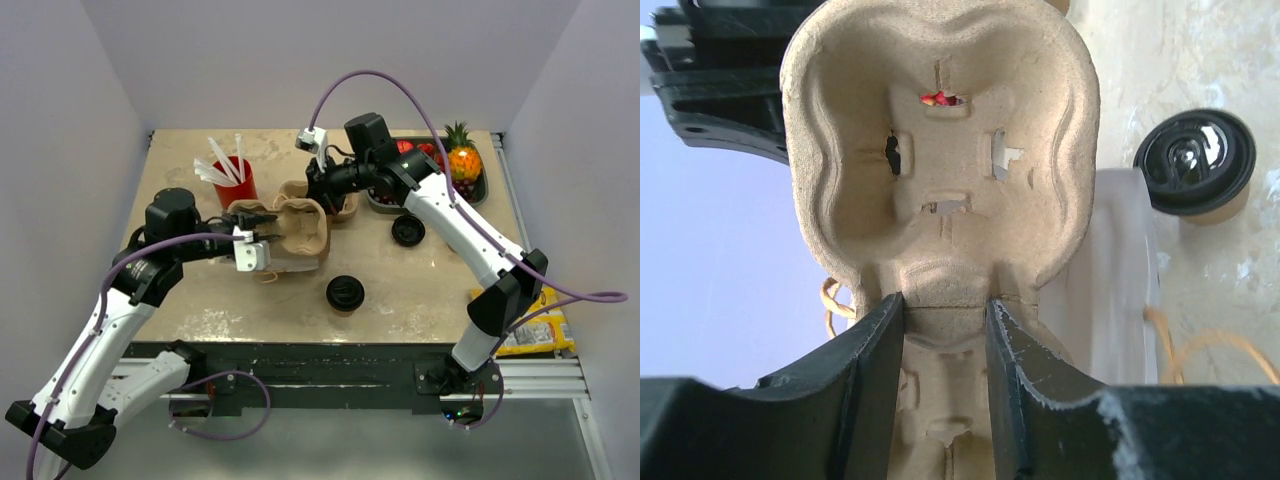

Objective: Pack the takeout coffee

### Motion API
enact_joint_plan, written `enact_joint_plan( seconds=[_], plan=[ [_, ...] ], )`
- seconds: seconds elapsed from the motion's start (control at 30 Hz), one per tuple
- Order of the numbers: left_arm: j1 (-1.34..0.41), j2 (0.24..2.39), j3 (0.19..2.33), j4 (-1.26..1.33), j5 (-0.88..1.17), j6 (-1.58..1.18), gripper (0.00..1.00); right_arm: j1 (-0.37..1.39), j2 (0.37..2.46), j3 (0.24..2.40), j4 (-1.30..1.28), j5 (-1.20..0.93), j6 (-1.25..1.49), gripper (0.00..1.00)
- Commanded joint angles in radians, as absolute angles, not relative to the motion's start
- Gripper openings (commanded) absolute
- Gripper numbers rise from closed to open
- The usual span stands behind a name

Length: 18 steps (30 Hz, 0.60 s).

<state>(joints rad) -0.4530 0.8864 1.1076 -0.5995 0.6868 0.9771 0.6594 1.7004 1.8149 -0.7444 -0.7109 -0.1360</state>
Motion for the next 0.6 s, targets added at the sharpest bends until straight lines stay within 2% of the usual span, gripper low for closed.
enact_joint_plan(
  seconds=[0.0,0.33,0.57],
  plan=[
    [-0.457,0.876,1.132,-0.575,0.742,0.916,0.0,0.653,1.703,1.865,-0.764,-0.761,-0.144,0.0],
    [-0.456,0.876,1.075,-0.542,0.805,0.859,0.0,0.653,1.71,1.899,-0.831,-0.765,-0.183,0.0],
    [-0.456,0.787,0.962,-0.43,0.818,0.847,0.0,0.653,1.733,1.959,-0.928,-0.81,-0.247,0.0]
  ],
)
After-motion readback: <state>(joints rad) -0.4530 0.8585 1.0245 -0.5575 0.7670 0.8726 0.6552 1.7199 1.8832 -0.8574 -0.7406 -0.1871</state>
